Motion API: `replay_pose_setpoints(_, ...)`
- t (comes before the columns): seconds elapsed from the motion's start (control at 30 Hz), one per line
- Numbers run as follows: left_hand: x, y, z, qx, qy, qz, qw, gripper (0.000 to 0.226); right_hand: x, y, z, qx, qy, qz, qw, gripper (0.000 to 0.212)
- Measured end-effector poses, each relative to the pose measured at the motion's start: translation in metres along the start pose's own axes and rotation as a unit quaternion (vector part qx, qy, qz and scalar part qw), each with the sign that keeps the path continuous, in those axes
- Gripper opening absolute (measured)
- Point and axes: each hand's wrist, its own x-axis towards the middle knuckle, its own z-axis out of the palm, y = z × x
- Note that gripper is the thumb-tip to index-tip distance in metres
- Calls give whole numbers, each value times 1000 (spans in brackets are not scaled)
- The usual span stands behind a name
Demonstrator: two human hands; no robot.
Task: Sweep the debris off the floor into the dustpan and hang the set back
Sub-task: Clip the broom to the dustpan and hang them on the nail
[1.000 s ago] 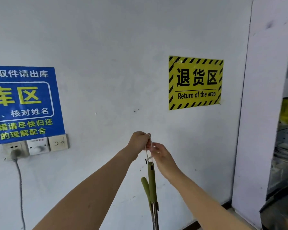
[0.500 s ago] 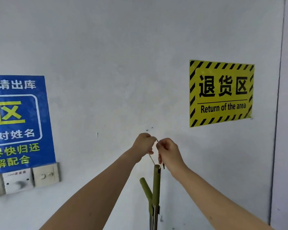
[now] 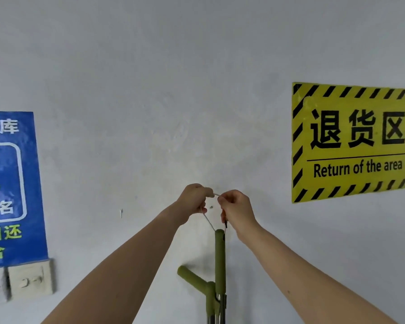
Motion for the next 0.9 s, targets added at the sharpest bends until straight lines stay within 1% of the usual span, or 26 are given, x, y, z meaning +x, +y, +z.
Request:
replay_pose_setpoints(0.07, 14, 0, 7, -47, 11, -9, 999, 13, 21, 12, -6, 3, 1, 9, 1000, 7)
replay_pose_setpoints(0.1, 22, -2, 10, -39, 22, 4, 999, 13, 31, 19, -8, 4, -4, 6, 1000, 7)
replay_pose_setpoints(0.2, 35, -16, 18, 35, 59, 77, 995, 16, 53, 36, -8, 11, 5, -3, 1000, 8)
replay_pose_setpoints(0.27, 40, -30, 23, 126, 99, 147, 976, 17, 63, 46, -4, 5, 21, -9, 1000, 8)
replay_pose_setpoints(0.3, 41, -36, 25, 154, 121, 176, 965, 19, 65, 50, -1, -2, 35, -22, 999, 9)
replay_pose_setpoints(0.37, 45, -45, 31, 164, 163, 203, 951, 20, 66, 58, 7, -13, 73, -57, 996, 14)
replay_pose_setpoints(0.43, 48, -50, 34, 171, 186, 217, 943, 17, 64, 65, 14, -7, 94, -82, 992, 18)
replay_pose_setpoints(0.5, 50, -56, 32, 192, 183, 234, 936, 12, 62, 69, 16, 8, 94, -97, 991, 20)
replay_pose_setpoints(0.6, 50, -65, 30, 233, 181, 249, 922, 11, 62, 72, 13, 29, 93, -97, 991, 22)
replay_pose_setpoints(0.7, 49, -72, 32, 260, 193, 249, 912, 10, 61, 72, 8, 51, 72, -84, 993, 23)
replay_pose_setpoints(0.8, 47, -77, 36, 282, 214, 249, 902, 10, 60, 75, 0, 71, 44, -57, 995, 17)
replay_pose_setpoints(0.9, 43, -83, 44, 316, 245, 251, 882, 11, 58, 79, -7, 49, 25, -60, 997, 13)
